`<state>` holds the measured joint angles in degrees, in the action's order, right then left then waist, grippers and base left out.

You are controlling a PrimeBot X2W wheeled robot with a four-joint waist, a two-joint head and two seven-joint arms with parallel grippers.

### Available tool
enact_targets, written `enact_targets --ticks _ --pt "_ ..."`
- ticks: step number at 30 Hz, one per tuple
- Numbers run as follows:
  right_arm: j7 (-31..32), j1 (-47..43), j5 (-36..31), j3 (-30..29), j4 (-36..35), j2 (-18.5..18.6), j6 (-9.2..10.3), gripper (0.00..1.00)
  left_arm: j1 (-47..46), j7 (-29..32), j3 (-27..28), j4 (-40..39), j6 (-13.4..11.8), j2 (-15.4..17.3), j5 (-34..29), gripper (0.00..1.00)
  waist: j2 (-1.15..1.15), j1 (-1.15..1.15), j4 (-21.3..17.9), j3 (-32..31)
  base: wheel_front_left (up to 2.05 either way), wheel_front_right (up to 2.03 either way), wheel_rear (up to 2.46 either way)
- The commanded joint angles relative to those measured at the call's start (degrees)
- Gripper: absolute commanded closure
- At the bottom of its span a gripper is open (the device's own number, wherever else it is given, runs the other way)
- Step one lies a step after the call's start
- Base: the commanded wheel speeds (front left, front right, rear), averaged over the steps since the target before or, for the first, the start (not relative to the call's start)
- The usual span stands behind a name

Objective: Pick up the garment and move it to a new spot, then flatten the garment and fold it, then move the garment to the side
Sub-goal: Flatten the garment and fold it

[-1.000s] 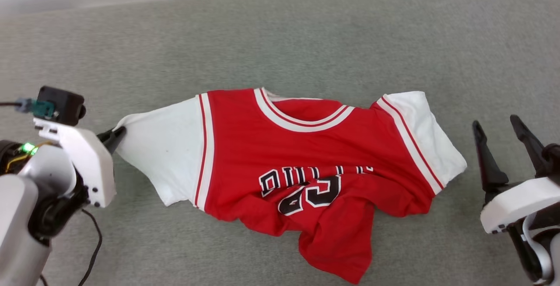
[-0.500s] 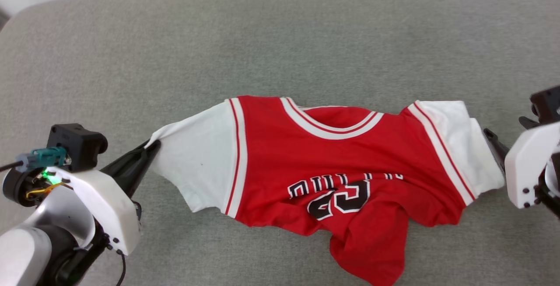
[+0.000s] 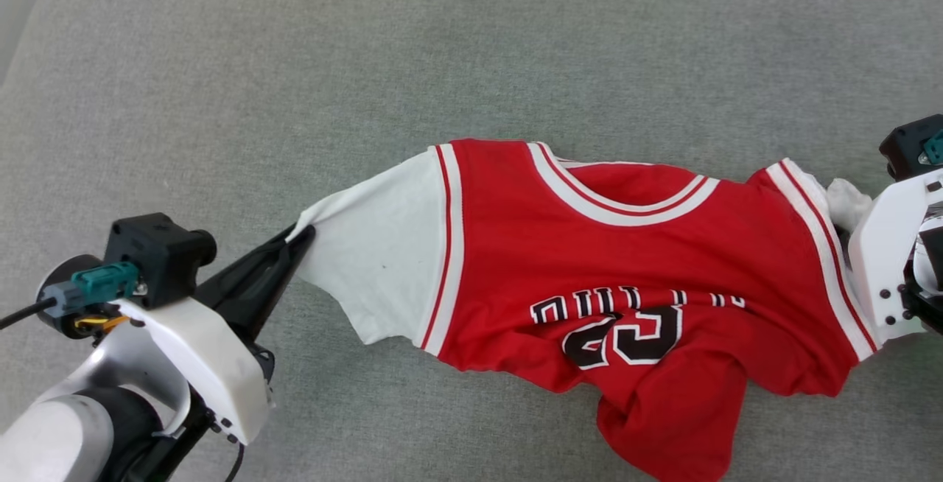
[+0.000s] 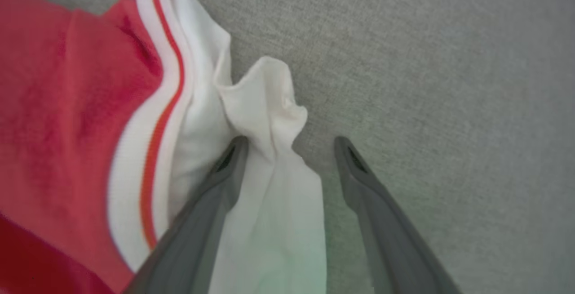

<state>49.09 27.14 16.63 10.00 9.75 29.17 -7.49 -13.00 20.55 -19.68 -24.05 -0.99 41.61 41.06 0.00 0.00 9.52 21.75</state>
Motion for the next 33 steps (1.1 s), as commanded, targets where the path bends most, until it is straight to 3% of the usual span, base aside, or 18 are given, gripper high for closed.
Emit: enact_targets --ticks 1,6,8,9,20,33 --pt "-0.03 -0.67 0.38 0.75 1.27 -0.57 0.0 0.0 -0.47 -0.31 -0.11 -0.2 0.25 -0.27 -0.25 1.0 0.0 0.0 0.41 0.45 0.0 0.0 0.0" --pt "-0.14 -2.89 1.98 3.86 5.06 -1.46 -0.13 0.0 -0.97 -0.7 -0.54 1.0 0.56 -0.35 -0.62 1.0 0.0 0.0 0.7 0.8 0.0 0.0 0.0" --pt "-1.05 -2.82 2.1 4.41 5.78 -1.23 -0.13 0.96 -1.03 -0.81 -0.57 1.62 0.62 -0.37 -0.51 1.0 0.0 0.0 0.51 0.52 0.0 0.0 0.0" --pt "-1.98 -2.31 2.03 4.11 5.96 -1.07 -0.09 1.0 -0.96 -0.93 -0.56 2.03 0.64 -0.32 -0.54 1.0 0.0 0.0 0.35 0.24 0.0 0.0 0.0" --pt "-14.16 2.43 1.8 -0.63 3.29 0.96 0.02 1.0 0.49 -4.07 1.72 5.03 -1.19 0.19 -1.56 1.0 0.0 0.0 -2.93 -7.44 0.0 0.0 0.0" --pt "-18.31 1.83 5.77 -7.16 -8.61 0.9 0.03 1.0 0.94 -7.95 10.58 1.75 -5.78 3.16 -1.93 1.0 0.0 0.0 -7.15 -15.69 0.0 0.0 0.0"
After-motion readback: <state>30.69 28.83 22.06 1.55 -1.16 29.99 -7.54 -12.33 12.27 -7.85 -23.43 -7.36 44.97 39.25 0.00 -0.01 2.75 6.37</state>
